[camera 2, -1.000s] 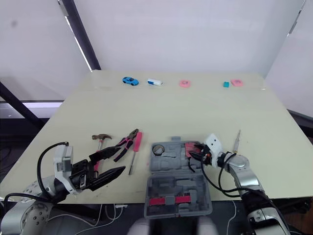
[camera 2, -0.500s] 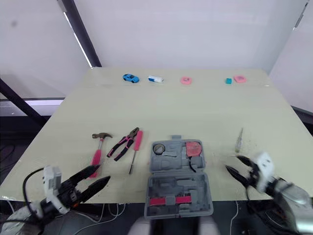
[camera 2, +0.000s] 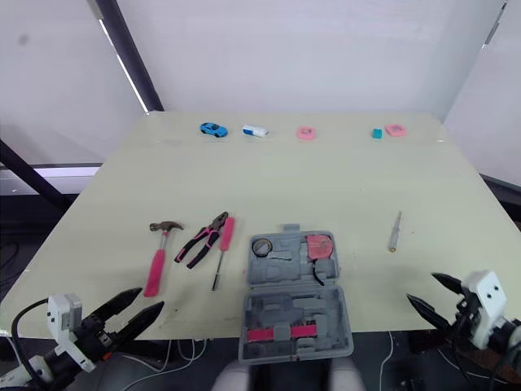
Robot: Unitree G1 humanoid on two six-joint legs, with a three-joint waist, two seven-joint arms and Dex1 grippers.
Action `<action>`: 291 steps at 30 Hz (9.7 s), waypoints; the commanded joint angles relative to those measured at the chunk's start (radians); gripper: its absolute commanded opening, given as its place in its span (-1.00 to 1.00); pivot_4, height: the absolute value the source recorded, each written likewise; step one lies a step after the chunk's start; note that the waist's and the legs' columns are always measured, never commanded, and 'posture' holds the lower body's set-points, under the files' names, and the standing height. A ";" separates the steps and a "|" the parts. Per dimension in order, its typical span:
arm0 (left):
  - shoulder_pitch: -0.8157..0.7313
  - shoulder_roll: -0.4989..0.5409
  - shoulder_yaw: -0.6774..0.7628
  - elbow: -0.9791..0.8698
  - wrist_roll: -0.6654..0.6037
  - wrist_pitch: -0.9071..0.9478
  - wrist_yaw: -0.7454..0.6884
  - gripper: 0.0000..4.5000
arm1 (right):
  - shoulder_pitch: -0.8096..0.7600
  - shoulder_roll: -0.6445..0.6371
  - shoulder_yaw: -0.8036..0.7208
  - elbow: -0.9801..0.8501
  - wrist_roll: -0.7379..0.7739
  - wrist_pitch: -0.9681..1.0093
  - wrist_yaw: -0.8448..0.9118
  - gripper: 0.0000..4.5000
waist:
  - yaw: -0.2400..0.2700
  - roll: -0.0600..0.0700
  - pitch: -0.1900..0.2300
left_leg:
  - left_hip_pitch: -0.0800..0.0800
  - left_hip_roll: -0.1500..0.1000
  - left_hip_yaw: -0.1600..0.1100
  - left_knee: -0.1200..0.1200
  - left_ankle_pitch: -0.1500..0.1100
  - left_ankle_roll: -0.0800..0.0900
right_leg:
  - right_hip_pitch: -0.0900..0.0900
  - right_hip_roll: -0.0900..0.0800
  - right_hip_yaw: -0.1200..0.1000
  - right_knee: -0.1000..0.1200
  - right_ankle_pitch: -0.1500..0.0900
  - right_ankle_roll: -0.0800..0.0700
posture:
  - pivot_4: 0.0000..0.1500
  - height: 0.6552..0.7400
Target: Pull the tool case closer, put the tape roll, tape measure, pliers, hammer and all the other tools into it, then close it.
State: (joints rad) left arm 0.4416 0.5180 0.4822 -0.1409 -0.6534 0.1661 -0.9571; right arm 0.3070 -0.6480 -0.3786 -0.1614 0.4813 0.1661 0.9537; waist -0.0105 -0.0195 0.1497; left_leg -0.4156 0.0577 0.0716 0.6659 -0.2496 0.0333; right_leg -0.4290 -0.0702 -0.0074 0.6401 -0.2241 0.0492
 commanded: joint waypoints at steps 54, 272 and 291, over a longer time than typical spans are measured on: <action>-0.995 0.064 -0.575 0.443 0.471 0.734 0.408 0.62 | -0.348 -0.074 0.208 -0.459 0.215 0.243 -0.034 1.00 | 0.025 -0.008 0.006 | 0.002 -0.003 -0.001 0.004 0.001 0.001 | 0.008 0.004 -0.002 0.003 0.005 0.000 | 1.00 1.00; -0.276 0.124 -0.142 0.106 0.015 -0.011 -0.326 1.00 | -0.837 0.418 0.643 0.688 -0.368 -0.064 0.013 -0.99 | -0.026 -0.001 -0.032 | 0.034 0.011 0.001 -0.007 0.001 -0.001 | 0.020 0.009 0.001 0.018 -0.008 -0.018 | 1.00 1.00; -0.007 -0.039 0.053 0.139 0.021 -0.065 -0.015 1.00 | -0.281 0.064 0.160 0.102 -0.121 -0.063 0.004 0.45 | -0.001 -0.004 -0.009 | 0.016 0.005 0.002 -0.014 0.001 -0.004 | 0.007 0.007 -0.001 0.005 -0.008 -0.017 | 1.00 1.00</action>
State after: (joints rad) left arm 0.4109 0.4788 0.4940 0.0038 -0.6290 0.1235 -0.9793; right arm -0.0014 -0.5669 -0.1598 -0.0124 0.3327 0.1320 0.9654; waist -0.0118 -0.0234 0.1404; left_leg -0.3997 0.0625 0.0734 0.6515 -0.2490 0.0293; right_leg -0.4214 -0.0632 -0.0085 0.6443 -0.2328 0.0343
